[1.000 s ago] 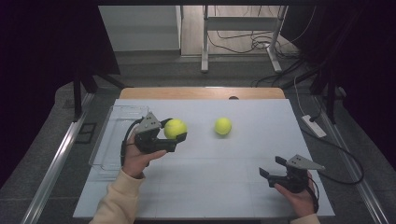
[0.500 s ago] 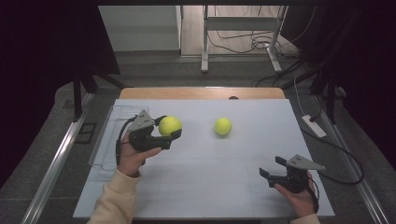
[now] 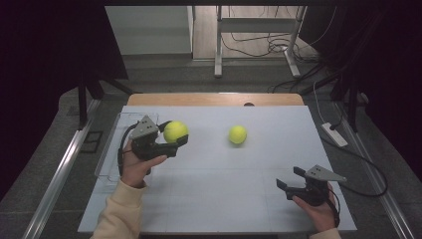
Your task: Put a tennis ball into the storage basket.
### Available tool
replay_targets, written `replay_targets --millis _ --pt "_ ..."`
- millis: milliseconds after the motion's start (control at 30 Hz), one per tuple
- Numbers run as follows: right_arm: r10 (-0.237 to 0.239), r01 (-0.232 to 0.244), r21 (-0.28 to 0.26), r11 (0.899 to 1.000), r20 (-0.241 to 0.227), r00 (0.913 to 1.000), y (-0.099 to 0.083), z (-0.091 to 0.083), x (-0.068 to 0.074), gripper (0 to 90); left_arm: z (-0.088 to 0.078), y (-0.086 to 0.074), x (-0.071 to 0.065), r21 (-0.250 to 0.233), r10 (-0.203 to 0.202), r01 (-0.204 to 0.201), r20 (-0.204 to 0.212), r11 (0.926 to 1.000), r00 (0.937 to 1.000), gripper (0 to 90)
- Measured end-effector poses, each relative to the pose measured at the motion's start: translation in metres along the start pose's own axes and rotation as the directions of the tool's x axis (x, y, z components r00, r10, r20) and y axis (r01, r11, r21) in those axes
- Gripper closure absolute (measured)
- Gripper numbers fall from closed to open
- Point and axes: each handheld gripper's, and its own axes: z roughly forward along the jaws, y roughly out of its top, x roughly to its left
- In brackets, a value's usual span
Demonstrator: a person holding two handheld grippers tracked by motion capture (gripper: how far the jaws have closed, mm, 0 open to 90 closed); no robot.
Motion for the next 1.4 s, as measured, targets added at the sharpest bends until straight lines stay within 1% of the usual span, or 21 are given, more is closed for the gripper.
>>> replay_targets --millis 300,600,833,933,1033,1100,1133,1267,1400 --pt "-0.003 0.003 0.0 1.0 0.0 1.0 0.0 0.0 0.0 15.5 -0.004 0.0 0.004 -0.01 -0.005 0.005 -0.019 0.9999 0.9998 26.9" --pt "-0.002 0.002 -0.001 1.0 0.0 1.0 0.0 0.0 0.0 15.5 -0.01 -0.001 0.012 -0.025 -0.024 0.022 -0.047 0.9994 0.9986 26.9" --pt "-0.004 0.004 0.001 1.0 -0.001 1.0 0.0 0.0 0.001 15.5 -0.014 -0.002 0.02 -0.024 -0.034 0.033 -0.072 0.9992 0.9968 26.8" --pt "0.001 -0.001 0.0 1.0 0.001 1.0 0.001 0.0 0.001 15.5 -0.016 -0.002 0.023 -0.032 -0.049 0.047 -0.081 0.9984 0.9955 26.9" --pt "-0.002 0.002 0.0 1.0 0.002 1.0 0.001 0.0 0.002 15.5 -0.018 -0.001 0.025 -0.033 -0.053 0.05 -0.091 0.9982 0.9944 26.8" --pt "0.0 0.0 -0.003 1.0 0.002 1.0 0.001 0.0 0.001 15.5 -0.018 -0.001 0.026 -0.031 -0.053 0.05 -0.094 0.9983 0.9942 26.9" --pt "0.001 -0.001 -0.006 1.0 0.0 1.0 0.0 0.0 0.001 15.5 -0.019 -0.002 0.027 -0.023 -0.052 0.05 -0.104 0.9985 0.9932 26.9" --pt "0.004 -0.004 -0.004 1.0 -0.002 1.0 0.0 -0.001 0.0 15.5 -0.018 -0.003 0.031 -0.008 -0.055 0.055 -0.12 0.9985 0.9912 26.9" --pt "0.005 -0.005 -0.007 1.0 -0.004 1.0 0.0 -0.001 -0.001 15.5 -0.017 -0.005 0.04 0.004 -0.075 0.077 -0.142 0.9971 0.987 26.8"
